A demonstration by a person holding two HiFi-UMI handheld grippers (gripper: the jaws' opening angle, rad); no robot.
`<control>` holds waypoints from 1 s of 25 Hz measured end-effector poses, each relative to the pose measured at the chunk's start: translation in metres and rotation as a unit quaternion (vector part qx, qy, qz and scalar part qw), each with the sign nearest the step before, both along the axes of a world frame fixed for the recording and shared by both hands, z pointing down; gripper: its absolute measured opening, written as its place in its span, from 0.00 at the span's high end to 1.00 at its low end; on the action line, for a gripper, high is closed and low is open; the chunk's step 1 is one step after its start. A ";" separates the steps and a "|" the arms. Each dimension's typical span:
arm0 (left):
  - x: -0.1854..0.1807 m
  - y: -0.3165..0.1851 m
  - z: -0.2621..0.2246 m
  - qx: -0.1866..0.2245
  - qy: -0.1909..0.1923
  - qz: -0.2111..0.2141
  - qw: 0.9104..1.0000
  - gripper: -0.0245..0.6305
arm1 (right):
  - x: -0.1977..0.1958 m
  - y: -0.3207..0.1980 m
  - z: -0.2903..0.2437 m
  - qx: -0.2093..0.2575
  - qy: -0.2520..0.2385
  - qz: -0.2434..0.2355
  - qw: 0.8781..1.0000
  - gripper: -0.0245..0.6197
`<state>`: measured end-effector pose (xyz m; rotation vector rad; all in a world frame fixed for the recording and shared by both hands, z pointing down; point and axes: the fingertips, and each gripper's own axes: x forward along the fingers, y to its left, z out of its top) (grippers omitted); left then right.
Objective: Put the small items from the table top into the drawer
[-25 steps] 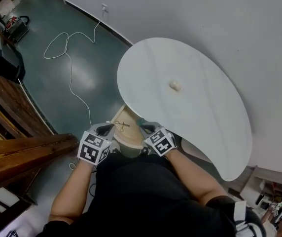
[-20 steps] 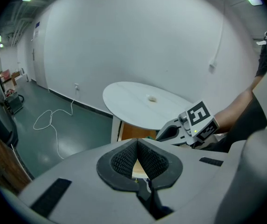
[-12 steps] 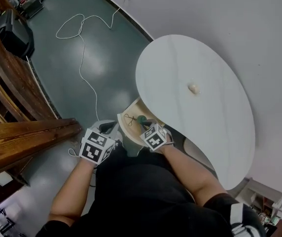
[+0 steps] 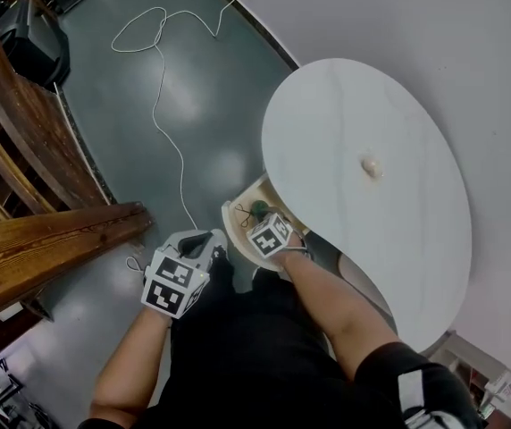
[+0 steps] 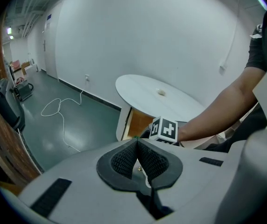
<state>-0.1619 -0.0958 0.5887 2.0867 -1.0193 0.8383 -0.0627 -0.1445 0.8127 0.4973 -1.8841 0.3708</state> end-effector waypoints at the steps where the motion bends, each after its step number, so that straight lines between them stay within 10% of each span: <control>1: 0.000 0.000 0.001 -0.002 0.001 -0.003 1.000 0.94 | -0.001 -0.005 0.003 0.000 0.000 0.005 1.000 0.94; 25: -0.028 0.022 0.009 -0.015 -0.006 -0.009 1.000 0.94 | -0.012 -0.003 -0.001 -0.005 -0.027 0.070 0.997 0.85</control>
